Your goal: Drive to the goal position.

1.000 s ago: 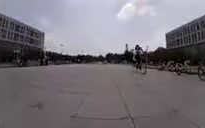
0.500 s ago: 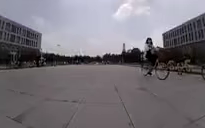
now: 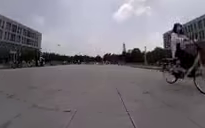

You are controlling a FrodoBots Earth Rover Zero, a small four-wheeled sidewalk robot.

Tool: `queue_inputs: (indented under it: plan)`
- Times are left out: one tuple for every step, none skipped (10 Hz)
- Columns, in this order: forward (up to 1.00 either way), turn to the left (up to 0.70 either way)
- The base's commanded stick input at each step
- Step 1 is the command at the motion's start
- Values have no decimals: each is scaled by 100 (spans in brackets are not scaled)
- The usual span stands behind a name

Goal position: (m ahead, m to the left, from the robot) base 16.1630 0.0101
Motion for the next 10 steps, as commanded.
queue_inputs:
  plan:
    - [70, 0]
    - [70, 0]
    - [70, 0]
    - [70, 0]
    - [70, 0]
    - [70, 0]
    - [70, 0]
    - [70, -1]
    - [70, -10]
    - [70, -14]
